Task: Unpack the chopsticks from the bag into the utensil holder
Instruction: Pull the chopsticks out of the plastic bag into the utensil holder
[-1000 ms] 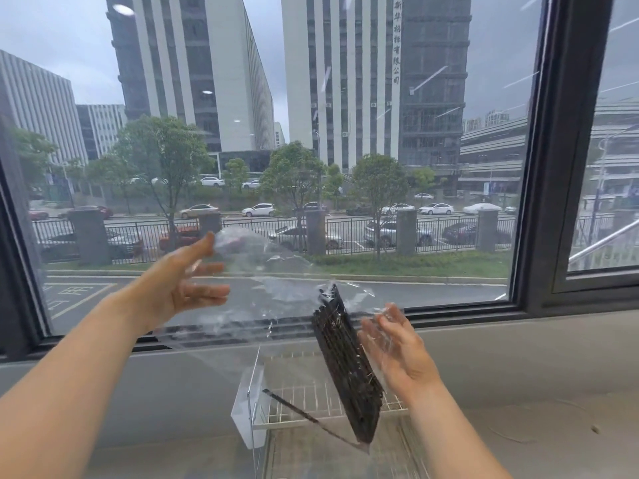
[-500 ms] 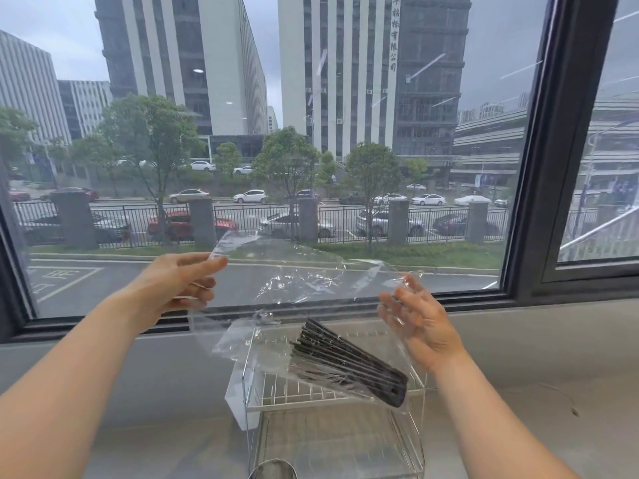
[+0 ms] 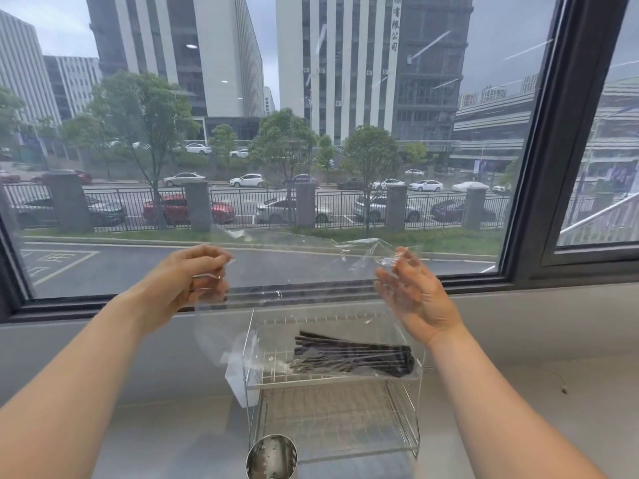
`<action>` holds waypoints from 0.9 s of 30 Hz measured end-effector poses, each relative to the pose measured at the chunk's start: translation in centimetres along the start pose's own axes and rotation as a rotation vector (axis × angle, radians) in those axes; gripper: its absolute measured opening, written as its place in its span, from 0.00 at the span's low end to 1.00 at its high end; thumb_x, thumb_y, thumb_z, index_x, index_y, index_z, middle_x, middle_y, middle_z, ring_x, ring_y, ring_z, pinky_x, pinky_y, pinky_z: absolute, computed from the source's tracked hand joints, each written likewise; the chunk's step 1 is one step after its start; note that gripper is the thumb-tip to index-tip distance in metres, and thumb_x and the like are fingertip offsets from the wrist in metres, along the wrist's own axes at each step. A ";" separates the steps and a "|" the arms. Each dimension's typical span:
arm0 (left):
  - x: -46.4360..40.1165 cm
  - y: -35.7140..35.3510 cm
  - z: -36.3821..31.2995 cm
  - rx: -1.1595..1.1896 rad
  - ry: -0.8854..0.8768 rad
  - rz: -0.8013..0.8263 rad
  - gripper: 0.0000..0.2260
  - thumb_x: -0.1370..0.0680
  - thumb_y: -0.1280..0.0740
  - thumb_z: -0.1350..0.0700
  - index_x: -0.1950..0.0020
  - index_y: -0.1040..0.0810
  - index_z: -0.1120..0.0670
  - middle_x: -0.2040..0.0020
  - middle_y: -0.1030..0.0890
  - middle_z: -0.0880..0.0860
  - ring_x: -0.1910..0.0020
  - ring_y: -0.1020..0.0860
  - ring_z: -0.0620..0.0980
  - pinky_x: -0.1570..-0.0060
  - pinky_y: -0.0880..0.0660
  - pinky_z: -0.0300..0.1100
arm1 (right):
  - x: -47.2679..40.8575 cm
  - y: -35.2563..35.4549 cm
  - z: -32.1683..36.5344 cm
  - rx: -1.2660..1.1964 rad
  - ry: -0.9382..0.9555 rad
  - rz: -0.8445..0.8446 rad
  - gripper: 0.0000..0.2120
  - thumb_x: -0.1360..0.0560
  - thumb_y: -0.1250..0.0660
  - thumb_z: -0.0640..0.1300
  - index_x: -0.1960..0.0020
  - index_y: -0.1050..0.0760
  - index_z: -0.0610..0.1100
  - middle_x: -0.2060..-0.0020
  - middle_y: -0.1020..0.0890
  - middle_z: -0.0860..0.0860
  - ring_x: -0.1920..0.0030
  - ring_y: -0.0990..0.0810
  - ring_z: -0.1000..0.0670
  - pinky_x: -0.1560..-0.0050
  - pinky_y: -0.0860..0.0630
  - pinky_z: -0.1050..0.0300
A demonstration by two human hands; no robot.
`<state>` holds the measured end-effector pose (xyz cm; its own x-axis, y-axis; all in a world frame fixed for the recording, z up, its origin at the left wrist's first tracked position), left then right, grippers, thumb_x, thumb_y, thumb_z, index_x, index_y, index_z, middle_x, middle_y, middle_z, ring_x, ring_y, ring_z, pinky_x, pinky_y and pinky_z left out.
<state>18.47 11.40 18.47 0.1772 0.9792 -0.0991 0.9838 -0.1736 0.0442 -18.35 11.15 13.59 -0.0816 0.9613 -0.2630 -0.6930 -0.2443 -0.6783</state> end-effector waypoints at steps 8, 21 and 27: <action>0.0 -0.7 2.4 -0.062 -0.038 -0.152 0.09 0.26 0.24 0.55 0.57 0.24 0.53 0.51 0.18 0.51 0.56 0.13 0.54 0.58 0.15 0.44 | 1.7 2.9 -2.7 0.143 -0.061 -0.106 0.13 0.30 0.26 0.40 0.46 0.21 0.50 0.57 0.15 0.50 0.54 0.13 0.48 0.42 0.19 0.46; 1.2 -2.2 11.9 -0.067 0.043 -0.325 0.09 0.23 0.27 0.62 0.52 0.26 0.58 0.49 0.13 0.54 0.58 0.12 0.55 0.57 0.15 0.49 | 3.5 7.0 -3.8 0.456 -0.091 -0.172 0.19 0.32 0.24 0.42 0.42 0.21 0.50 0.57 0.14 0.47 0.56 0.13 0.46 0.48 0.18 0.49; 1.9 -2.6 15.5 -0.029 0.090 -0.325 0.11 0.23 0.26 0.61 0.58 0.28 0.56 0.50 0.12 0.55 0.57 0.12 0.55 0.55 0.15 0.51 | 4.1 8.3 -4.0 0.557 -0.106 -0.158 0.22 0.34 0.22 0.45 0.41 0.21 0.49 0.57 0.12 0.48 0.55 0.12 0.46 0.49 0.15 0.51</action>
<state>16.64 12.09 2.77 -0.1503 0.9883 -0.0241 0.9871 0.1514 0.0526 -21.60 12.55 4.19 0.0023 0.9952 -0.0981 -0.9722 -0.0207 -0.2331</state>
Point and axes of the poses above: each hand's wrist, its own x-axis away from the middle knuckle, its own y-axis out of the back of the hand, z = x × y, the point moved 4 cm from there along -x, towards the middle knuckle
